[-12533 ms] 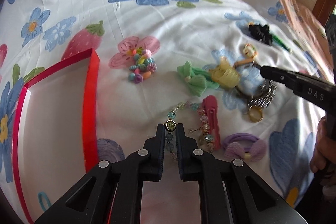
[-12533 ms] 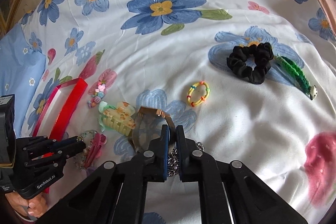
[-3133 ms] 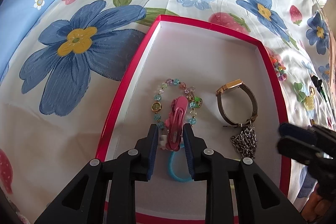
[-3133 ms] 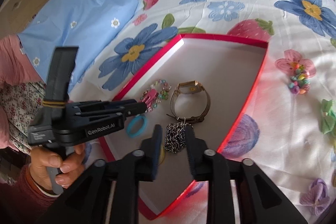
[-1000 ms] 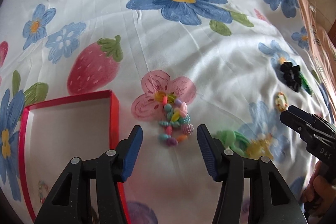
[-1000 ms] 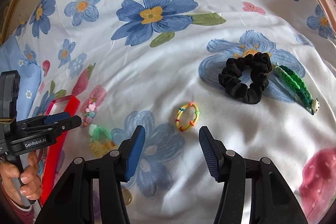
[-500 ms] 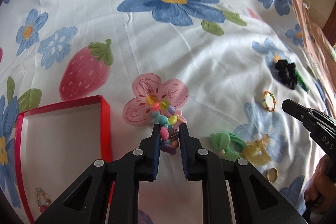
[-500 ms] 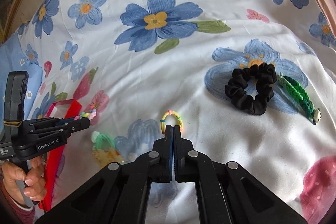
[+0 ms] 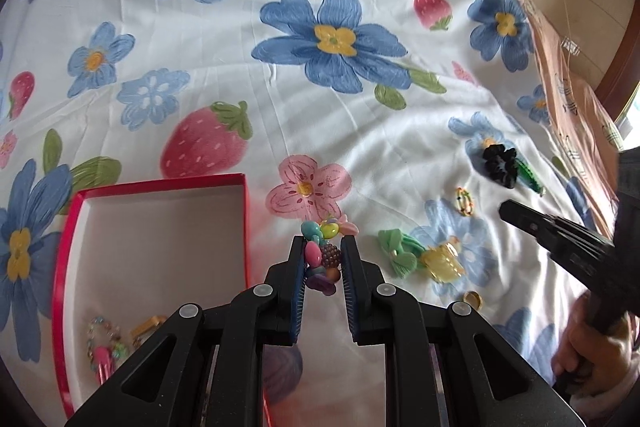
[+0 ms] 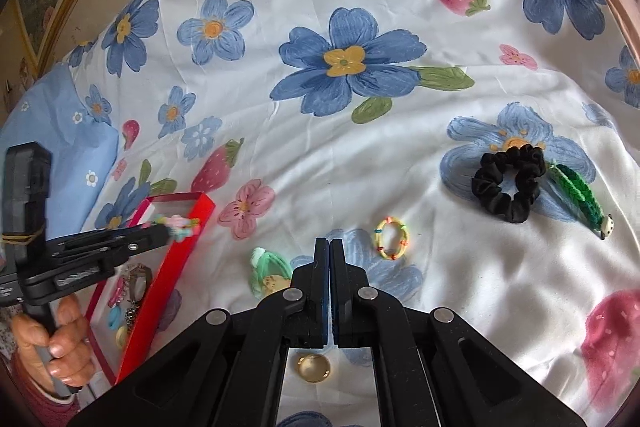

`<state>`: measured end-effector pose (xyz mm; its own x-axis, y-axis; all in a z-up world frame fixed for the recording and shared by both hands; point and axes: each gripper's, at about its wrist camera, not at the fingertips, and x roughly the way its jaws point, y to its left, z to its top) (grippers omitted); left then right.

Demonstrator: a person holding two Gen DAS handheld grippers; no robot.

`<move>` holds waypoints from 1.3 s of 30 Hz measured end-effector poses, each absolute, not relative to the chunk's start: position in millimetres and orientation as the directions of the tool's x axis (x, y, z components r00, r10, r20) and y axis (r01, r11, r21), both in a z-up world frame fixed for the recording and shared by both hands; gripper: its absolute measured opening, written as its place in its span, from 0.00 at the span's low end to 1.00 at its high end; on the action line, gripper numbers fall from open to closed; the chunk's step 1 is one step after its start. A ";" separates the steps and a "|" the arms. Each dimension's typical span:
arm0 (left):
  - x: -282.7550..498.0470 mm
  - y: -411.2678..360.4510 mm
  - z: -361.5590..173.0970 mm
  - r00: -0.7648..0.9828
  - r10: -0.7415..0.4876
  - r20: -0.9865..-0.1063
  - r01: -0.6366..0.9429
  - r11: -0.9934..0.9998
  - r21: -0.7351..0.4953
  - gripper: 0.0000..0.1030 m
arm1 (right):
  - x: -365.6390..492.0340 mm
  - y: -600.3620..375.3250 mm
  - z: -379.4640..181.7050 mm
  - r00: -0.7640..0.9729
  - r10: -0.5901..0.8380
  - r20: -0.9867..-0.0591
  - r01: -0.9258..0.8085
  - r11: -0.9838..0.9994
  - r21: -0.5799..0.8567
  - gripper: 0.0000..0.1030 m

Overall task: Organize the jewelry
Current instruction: 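Grasp the pastel beaded bracelet with the left tool while the right tool grasps the rainbow hair tie, then carry the beaded bracelet and rainbow hair tie into the red box and open both tools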

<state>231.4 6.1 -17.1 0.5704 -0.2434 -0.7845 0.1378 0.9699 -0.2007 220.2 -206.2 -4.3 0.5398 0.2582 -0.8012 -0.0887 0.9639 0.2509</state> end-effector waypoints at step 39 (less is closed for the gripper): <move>108.5 124.9 17.8 0.656 -0.157 -0.739 -0.055 0.966 -0.254 0.15 | 196.7 -81.3 9.6 0.437 0.455 -0.776 -0.329 0.884 0.333 0.04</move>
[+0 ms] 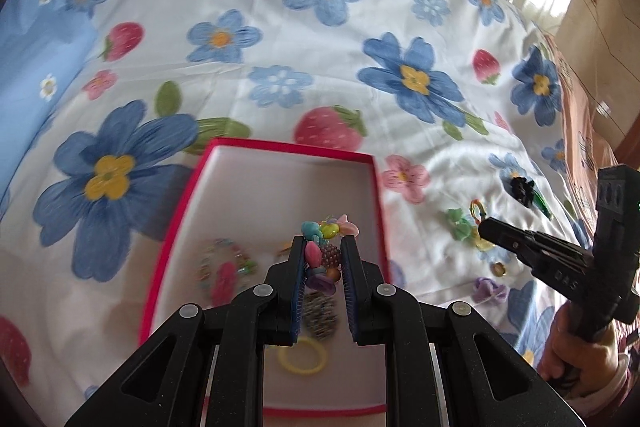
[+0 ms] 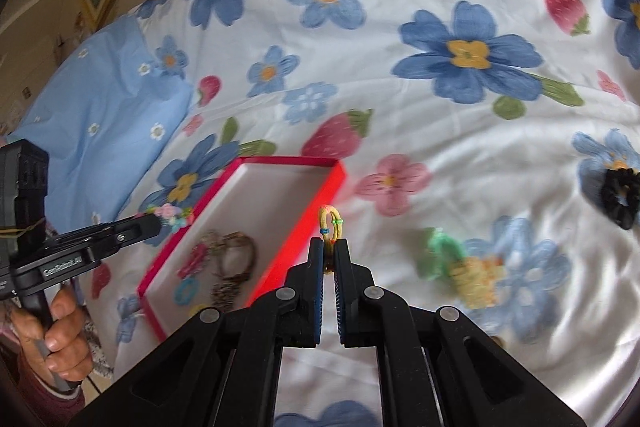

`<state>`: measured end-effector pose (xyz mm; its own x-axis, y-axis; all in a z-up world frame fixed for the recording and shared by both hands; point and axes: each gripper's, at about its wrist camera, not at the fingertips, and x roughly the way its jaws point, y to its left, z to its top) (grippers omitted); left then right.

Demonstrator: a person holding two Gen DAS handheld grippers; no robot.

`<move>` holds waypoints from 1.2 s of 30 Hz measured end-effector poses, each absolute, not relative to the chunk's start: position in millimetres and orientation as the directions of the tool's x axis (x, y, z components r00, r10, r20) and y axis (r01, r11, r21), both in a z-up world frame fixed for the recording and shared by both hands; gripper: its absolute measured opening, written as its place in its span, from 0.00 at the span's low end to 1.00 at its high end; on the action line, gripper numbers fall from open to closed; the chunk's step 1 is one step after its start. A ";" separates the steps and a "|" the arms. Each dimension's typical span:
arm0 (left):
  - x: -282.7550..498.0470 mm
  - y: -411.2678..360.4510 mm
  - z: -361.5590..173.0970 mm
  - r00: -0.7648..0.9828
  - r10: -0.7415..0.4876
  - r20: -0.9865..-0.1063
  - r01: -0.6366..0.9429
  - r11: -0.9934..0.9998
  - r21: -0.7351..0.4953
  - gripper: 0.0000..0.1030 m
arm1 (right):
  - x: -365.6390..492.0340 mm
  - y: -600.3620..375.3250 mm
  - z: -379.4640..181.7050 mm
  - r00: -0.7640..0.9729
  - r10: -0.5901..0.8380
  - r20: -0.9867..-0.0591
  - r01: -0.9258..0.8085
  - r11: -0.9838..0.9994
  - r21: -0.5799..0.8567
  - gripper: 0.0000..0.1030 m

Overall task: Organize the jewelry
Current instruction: 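Carry the beaded bracelet and rainbow hair tie into the red box and open both tools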

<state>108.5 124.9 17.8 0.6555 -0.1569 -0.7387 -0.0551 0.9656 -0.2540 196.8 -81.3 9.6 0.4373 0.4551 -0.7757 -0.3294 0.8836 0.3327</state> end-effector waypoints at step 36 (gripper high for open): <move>120.6 182.8 -68.9 0.548 -0.109 -0.830 -0.195 0.948 -0.253 0.16 | 174.2 53.7 -63.0 0.197 0.450 -0.871 -0.516 0.803 0.298 0.09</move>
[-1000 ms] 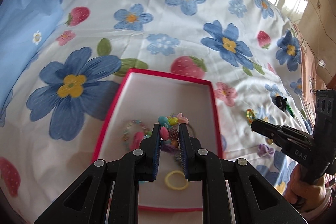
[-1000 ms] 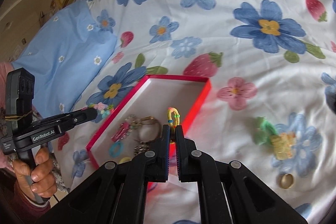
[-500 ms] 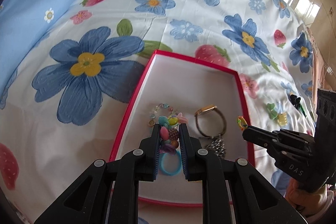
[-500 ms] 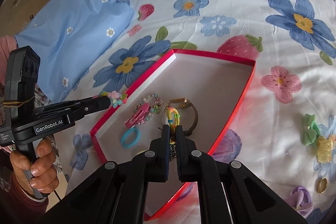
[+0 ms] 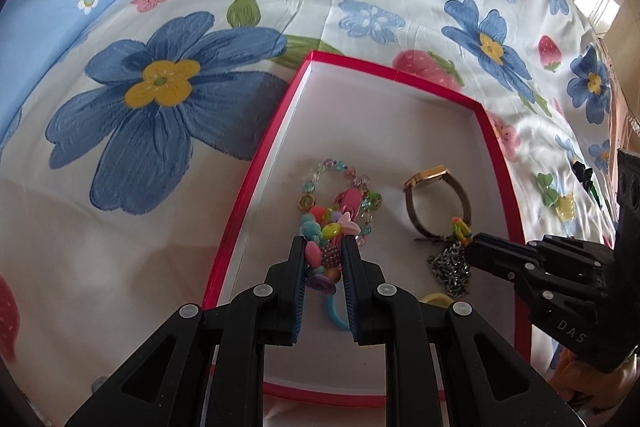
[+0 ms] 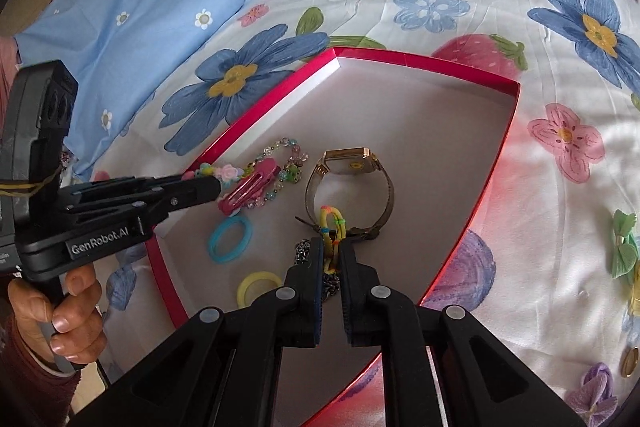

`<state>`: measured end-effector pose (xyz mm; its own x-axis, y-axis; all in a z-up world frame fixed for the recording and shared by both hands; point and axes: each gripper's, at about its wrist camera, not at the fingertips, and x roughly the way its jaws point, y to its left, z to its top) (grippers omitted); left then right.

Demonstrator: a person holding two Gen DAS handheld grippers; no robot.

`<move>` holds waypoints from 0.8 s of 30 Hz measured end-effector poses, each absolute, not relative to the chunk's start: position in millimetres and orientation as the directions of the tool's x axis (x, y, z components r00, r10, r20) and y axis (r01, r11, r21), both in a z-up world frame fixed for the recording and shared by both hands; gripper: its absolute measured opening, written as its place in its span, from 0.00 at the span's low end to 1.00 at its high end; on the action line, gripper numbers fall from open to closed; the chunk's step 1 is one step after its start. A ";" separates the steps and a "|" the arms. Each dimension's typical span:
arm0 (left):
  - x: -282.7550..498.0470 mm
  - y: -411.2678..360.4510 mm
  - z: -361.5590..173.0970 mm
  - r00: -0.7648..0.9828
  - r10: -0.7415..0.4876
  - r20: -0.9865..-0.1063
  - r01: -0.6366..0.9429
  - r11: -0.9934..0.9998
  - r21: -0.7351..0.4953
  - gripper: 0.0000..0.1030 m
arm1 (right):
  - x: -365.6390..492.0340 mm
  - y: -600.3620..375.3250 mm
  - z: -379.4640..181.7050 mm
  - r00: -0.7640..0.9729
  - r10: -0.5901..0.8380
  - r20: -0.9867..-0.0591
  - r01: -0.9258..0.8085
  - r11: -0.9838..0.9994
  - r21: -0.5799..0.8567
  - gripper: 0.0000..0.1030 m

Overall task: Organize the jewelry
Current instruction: 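Carry the beaded bracelet and rainbow hair tie into the red box and open both tools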

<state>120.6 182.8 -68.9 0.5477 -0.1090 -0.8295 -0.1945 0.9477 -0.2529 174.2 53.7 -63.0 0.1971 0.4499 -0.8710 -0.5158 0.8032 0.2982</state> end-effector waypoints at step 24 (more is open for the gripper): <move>121.1 177.7 -84.5 0.513 -0.083 -0.854 -0.225 0.948 -0.227 0.21 | 172.3 38.1 -42.6 0.240 0.491 -0.837 -0.481 0.809 0.337 0.36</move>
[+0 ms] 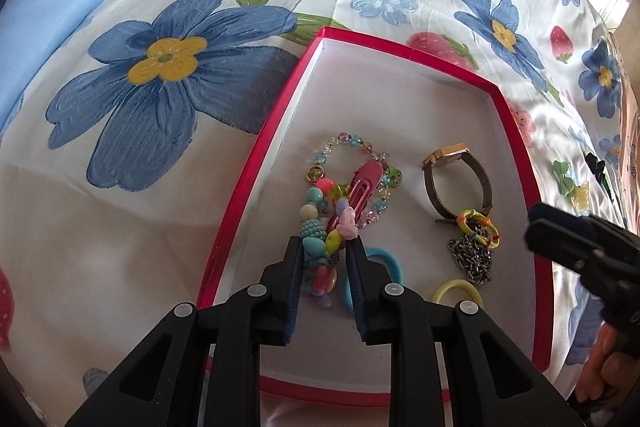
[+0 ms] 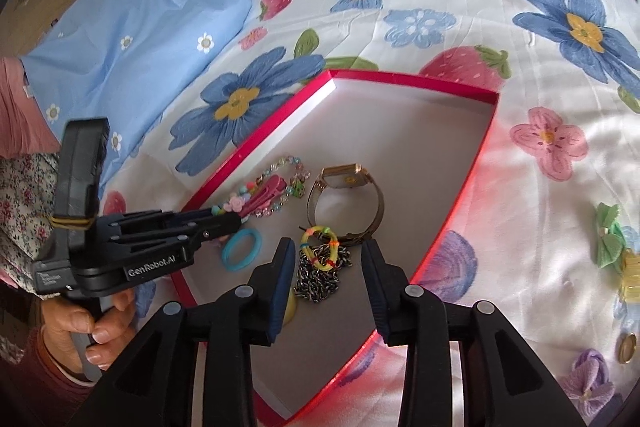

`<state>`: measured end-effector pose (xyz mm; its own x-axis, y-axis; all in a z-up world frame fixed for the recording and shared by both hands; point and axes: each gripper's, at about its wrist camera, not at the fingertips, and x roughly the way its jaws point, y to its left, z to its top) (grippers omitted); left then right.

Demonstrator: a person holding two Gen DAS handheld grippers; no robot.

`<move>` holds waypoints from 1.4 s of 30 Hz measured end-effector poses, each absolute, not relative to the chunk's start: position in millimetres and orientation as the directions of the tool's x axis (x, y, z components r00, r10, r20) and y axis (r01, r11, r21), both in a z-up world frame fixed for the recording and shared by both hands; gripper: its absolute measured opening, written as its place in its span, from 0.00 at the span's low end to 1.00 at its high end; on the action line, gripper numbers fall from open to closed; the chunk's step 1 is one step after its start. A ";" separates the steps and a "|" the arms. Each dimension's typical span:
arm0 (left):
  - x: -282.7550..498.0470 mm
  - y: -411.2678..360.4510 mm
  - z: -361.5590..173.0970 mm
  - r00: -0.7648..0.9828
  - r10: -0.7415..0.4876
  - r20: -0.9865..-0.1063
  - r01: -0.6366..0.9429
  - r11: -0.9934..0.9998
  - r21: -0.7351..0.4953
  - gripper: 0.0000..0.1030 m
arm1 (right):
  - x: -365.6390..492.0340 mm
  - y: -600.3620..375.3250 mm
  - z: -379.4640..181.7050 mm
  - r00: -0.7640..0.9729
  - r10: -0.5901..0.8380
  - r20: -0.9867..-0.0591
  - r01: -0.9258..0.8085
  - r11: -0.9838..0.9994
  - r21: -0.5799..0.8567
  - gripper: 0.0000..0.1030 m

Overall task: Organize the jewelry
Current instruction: 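Carry the beaded bracelet and rainbow hair tie into the red box and open both tools, then move both open tools back over the gold ring and purple bow clip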

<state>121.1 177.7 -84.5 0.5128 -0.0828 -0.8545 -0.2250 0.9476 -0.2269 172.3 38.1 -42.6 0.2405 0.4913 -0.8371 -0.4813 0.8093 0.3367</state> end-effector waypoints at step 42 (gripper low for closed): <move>101.4 85.7 -5.5 0.579 -0.192 -0.792 -0.021 0.968 -0.250 0.63 | 136.5 -175.7 19.3 0.518 0.350 -0.781 -0.143 0.935 0.325 0.61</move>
<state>101.4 85.7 -5.5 0.5794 -0.1921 -0.7921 -0.0215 0.9679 -0.2504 136.5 -175.7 19.3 0.5176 0.3501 -0.7807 -0.1428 0.9350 0.3247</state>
